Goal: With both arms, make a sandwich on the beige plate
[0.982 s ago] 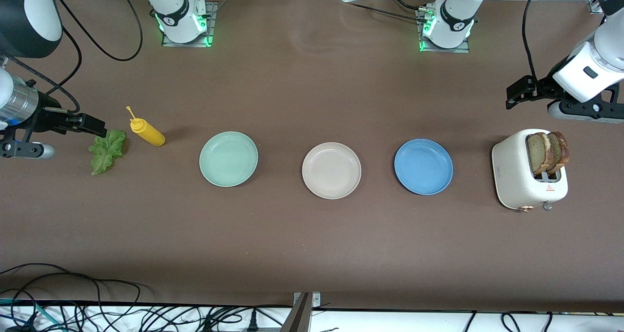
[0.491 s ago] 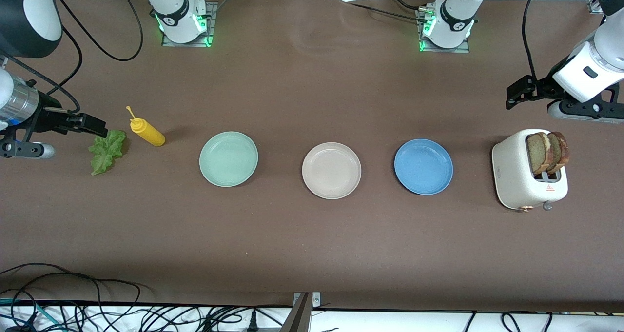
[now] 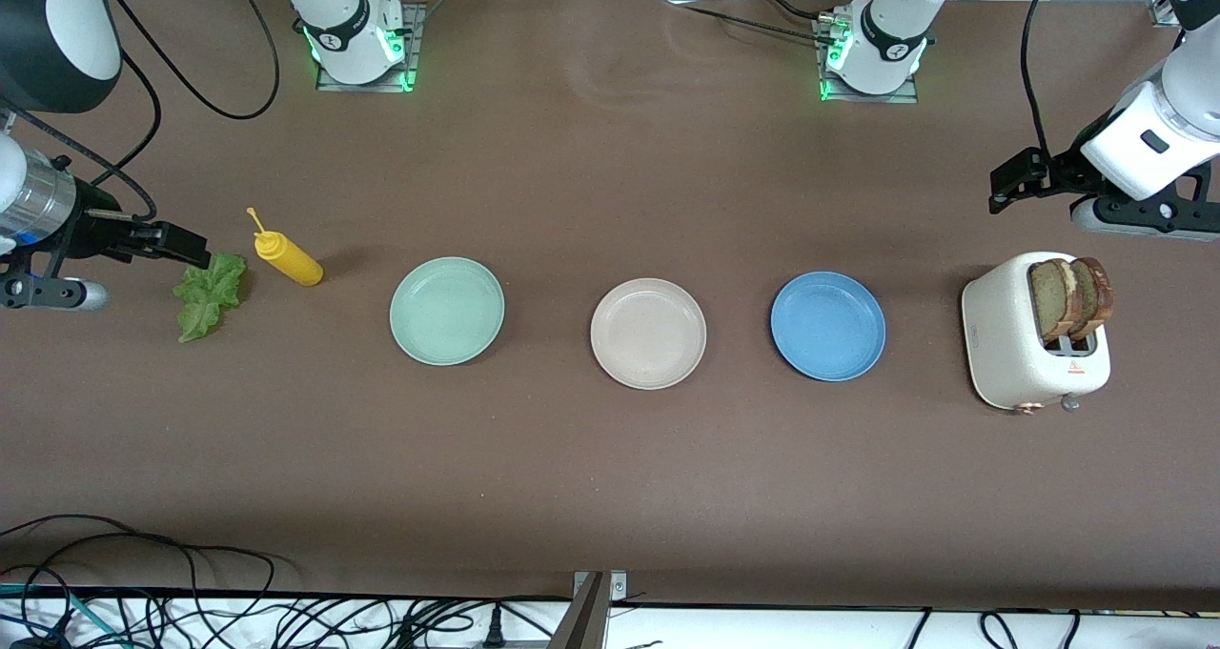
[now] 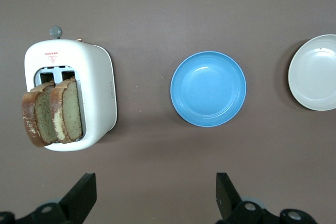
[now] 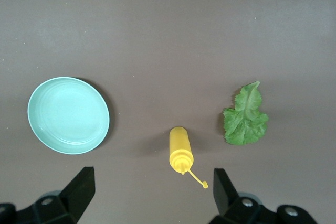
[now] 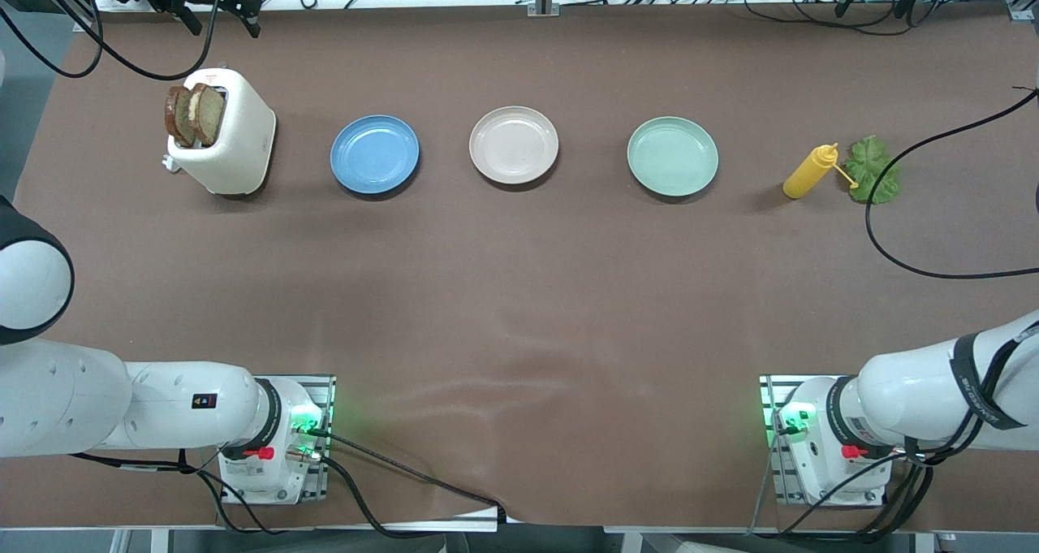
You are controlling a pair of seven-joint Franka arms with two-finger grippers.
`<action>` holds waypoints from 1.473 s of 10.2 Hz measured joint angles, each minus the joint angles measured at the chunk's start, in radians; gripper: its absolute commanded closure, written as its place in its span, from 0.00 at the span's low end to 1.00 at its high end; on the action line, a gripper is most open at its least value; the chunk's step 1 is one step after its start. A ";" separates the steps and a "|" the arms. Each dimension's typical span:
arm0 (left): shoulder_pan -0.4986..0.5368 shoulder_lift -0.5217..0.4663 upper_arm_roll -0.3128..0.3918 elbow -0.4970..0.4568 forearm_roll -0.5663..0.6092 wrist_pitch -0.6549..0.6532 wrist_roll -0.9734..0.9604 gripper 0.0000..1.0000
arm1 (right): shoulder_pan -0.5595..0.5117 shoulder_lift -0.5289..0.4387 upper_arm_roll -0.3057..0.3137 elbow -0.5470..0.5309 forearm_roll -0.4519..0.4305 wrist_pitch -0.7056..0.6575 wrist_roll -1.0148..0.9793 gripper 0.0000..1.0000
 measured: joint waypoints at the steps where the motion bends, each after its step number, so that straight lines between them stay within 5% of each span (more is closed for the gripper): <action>1: 0.004 0.002 0.001 0.000 0.000 -0.001 0.001 0.00 | 0.000 0.000 0.000 0.000 0.000 0.000 0.000 0.00; 4: 0.045 0.031 0.002 0.002 0.006 0.000 0.007 0.00 | 0.000 0.000 0.000 0.000 0.001 0.000 0.000 0.00; 9: 0.135 0.221 0.005 0.057 0.101 0.103 0.081 0.00 | 0.001 0.000 0.001 0.000 0.001 0.000 0.000 0.00; 15: 0.201 0.305 0.006 -0.061 0.134 0.275 0.106 0.02 | 0.001 0.000 0.001 0.000 0.001 -0.001 0.000 0.00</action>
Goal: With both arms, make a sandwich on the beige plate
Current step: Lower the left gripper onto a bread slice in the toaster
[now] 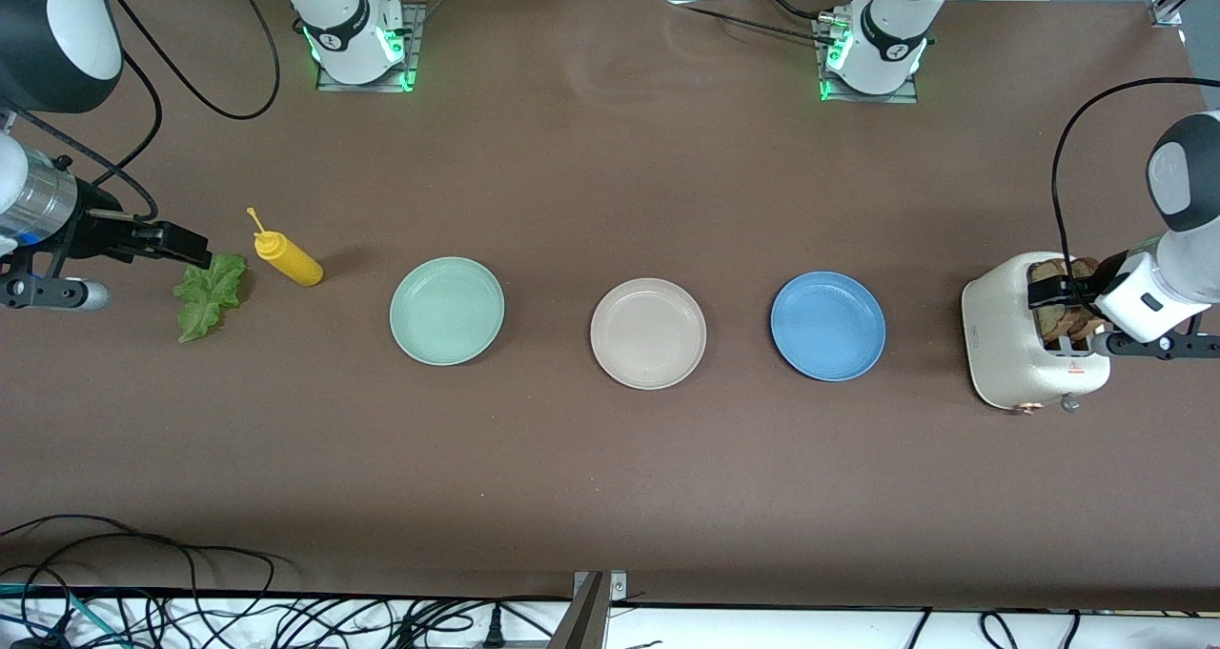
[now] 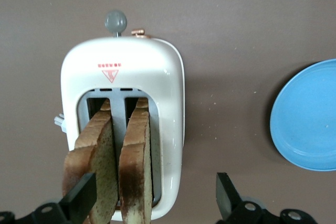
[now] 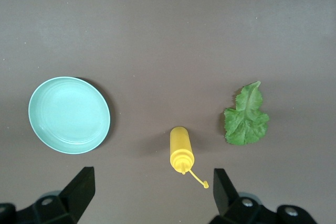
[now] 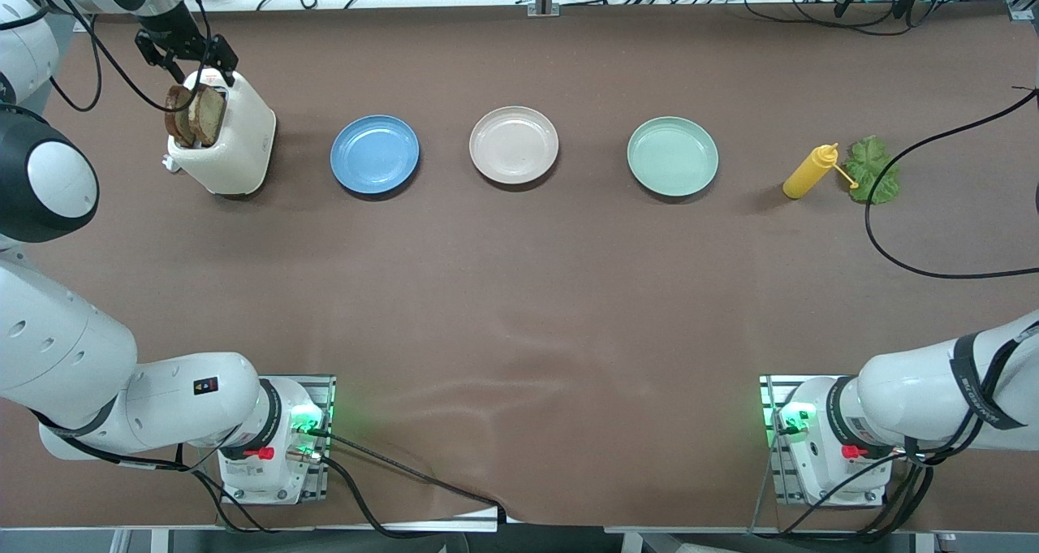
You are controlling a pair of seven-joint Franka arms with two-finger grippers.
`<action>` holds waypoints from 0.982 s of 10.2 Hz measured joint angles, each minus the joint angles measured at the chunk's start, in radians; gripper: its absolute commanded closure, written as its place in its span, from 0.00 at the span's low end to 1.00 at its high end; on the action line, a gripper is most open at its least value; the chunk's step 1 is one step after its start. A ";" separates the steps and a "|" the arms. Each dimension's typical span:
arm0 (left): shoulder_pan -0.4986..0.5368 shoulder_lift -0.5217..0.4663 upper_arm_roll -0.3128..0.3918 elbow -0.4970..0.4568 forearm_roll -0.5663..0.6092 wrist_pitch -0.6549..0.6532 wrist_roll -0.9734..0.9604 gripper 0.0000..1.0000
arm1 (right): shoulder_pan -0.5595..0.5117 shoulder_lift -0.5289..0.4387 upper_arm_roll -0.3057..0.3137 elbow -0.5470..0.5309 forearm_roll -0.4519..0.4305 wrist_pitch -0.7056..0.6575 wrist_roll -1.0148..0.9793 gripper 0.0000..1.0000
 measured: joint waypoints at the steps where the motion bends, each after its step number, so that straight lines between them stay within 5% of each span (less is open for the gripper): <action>1: 0.006 0.000 0.000 -0.015 0.000 0.002 0.000 0.02 | 0.000 0.000 0.000 0.000 0.000 0.000 0.000 0.00; 2: 0.014 0.000 0.000 -0.027 0.000 0.002 0.000 0.12 | 0.000 0.000 0.000 0.000 0.000 0.000 0.000 0.00; 3: 0.022 0.000 0.000 -0.038 0.000 0.002 -0.001 0.40 | 0.000 0.000 0.000 0.000 0.000 0.000 0.000 0.00; 6: 0.028 0.000 -0.001 -0.054 0.000 0.002 -0.001 0.98 | 0.000 0.000 0.000 0.000 0.000 0.000 0.000 0.00; 10: 0.029 -0.004 -0.001 -0.050 0.000 0.002 -0.001 1.00 | 0.000 0.000 0.000 0.000 0.003 0.000 0.000 0.00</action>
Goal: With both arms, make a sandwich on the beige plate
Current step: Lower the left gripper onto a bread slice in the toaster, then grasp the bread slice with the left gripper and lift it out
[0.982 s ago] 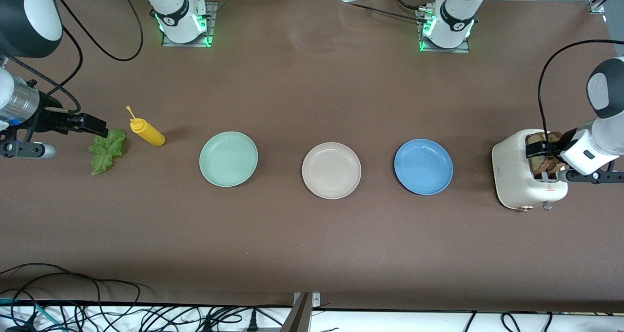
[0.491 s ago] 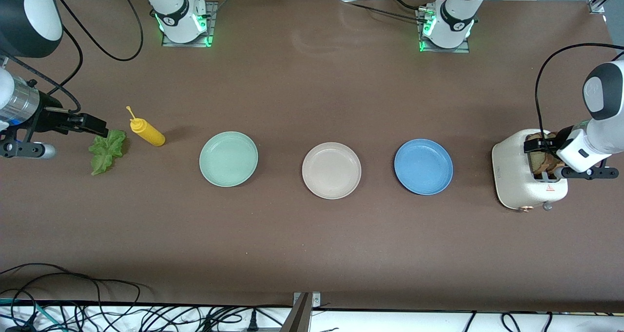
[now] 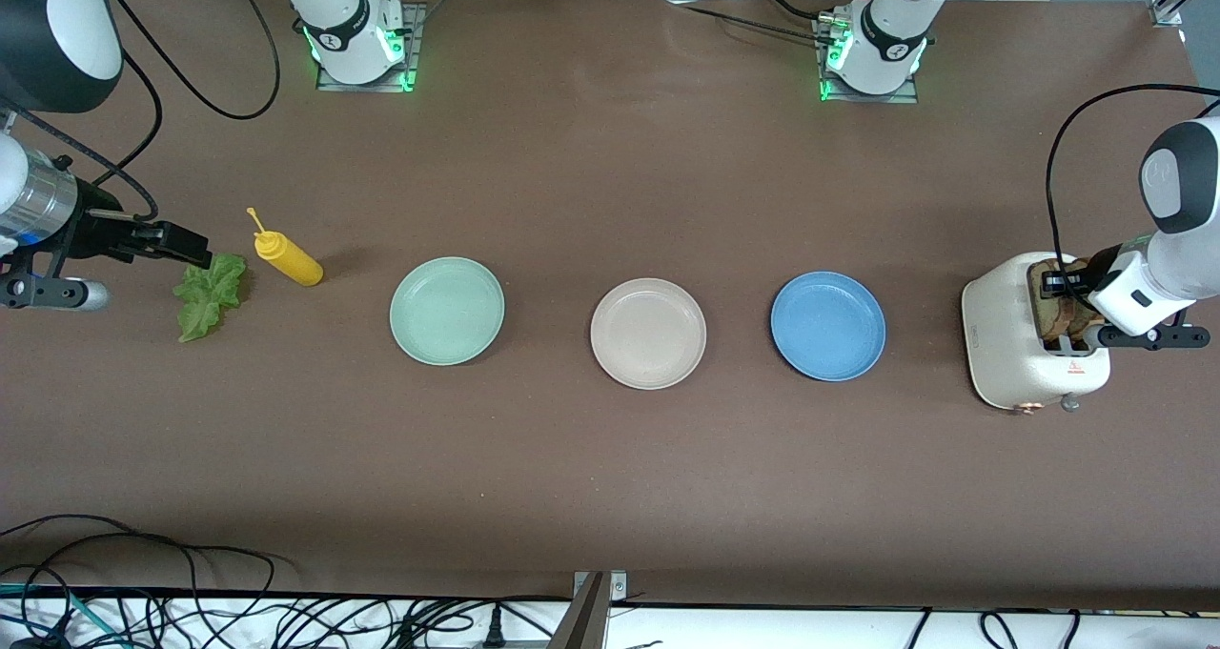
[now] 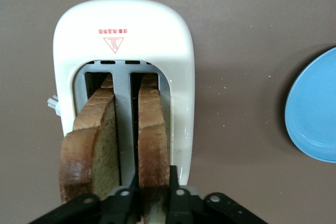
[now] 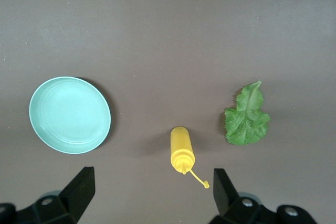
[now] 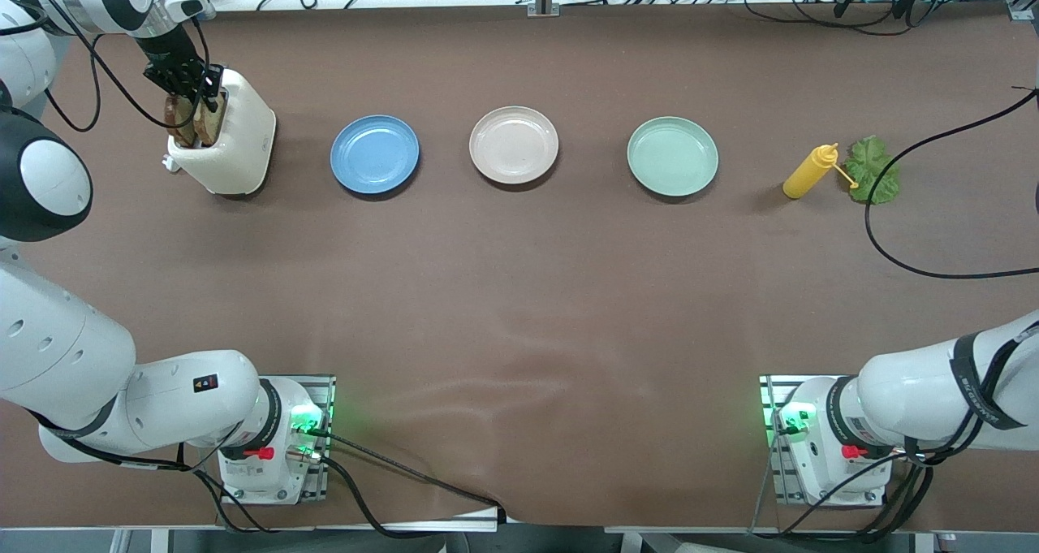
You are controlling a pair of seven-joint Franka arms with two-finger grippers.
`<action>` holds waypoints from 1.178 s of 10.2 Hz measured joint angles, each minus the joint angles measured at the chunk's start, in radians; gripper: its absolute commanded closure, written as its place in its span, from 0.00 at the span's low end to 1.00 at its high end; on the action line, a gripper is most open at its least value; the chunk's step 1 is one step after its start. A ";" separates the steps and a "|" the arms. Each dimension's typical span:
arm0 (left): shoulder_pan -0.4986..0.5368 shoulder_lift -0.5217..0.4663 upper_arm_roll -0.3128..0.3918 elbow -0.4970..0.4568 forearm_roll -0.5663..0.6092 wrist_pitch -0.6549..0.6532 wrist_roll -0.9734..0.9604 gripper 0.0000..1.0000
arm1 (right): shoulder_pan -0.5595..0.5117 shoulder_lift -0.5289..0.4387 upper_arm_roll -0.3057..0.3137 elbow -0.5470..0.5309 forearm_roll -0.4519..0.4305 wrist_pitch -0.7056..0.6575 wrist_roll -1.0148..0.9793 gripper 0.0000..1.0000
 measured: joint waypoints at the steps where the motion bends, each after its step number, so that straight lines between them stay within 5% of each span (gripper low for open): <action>1: 0.001 0.000 0.000 0.001 0.000 0.000 0.000 1.00 | 0.000 0.000 0.000 0.000 0.001 0.000 0.000 0.00; 5: 0.002 -0.008 0.000 0.038 0.000 -0.035 0.000 1.00 | 0.000 0.000 0.000 0.000 0.001 0.000 0.000 0.00; 12: -0.008 -0.032 -0.077 0.276 0.000 -0.316 0.000 1.00 | 0.000 0.000 0.001 0.000 0.006 0.000 0.000 0.00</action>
